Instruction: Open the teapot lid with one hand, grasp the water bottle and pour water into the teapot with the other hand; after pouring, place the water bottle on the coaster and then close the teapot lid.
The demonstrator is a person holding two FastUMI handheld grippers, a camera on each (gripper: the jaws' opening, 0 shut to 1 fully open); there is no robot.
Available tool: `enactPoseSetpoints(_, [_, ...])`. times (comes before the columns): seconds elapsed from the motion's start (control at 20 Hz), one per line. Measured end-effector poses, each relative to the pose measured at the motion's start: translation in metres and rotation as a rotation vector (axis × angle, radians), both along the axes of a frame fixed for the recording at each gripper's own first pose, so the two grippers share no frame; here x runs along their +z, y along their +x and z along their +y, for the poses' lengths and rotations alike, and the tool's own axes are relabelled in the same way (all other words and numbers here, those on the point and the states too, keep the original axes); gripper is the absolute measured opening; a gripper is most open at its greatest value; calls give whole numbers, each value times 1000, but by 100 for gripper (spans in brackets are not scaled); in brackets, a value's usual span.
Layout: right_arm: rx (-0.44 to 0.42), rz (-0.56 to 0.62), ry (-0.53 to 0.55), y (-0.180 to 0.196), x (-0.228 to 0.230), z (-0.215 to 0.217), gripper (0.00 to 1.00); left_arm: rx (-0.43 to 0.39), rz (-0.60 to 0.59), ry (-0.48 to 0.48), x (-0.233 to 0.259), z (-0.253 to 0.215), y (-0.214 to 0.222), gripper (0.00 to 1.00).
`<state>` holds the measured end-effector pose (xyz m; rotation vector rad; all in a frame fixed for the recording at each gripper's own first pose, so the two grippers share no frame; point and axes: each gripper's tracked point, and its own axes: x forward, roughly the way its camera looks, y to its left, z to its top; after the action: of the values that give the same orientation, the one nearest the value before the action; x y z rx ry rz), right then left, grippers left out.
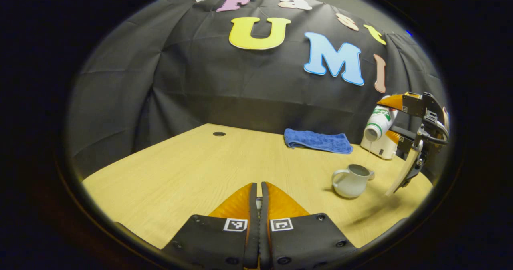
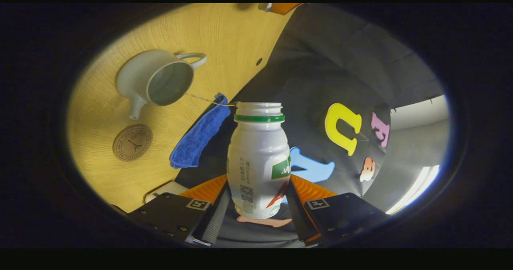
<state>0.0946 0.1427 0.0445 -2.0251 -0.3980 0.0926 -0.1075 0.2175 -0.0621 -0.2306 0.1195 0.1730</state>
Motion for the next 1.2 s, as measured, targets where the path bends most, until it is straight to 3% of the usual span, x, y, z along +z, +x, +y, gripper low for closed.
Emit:
enactPoseSetpoints(0.15, [11,-5,-23,-1,1,1,72,-1,-2,-2,0,-1,0,10])
enactPoseSetpoints(0.2, [12,-7,-30,1,4,3,72,-2,-2,-3,-1,-1,1,7])
enactPoseSetpoints(0.3, [15,-12,-43,1,5,3,72,-2,-4,-3,0,0,1,10])
enactPoseSetpoints(0.85, [49,-83,-111,1,12,4,72,-1,-1,-7,-1,-1,1,7])
enactPoseSetpoints(0.95, [56,-104,-115,1,14,3,72,0,3,-6,-2,-1,1,10])
enactPoseSetpoints(1.2, [7,-21,26,3,-3,-14,72,4,-7,-1,3,-1,0,7])
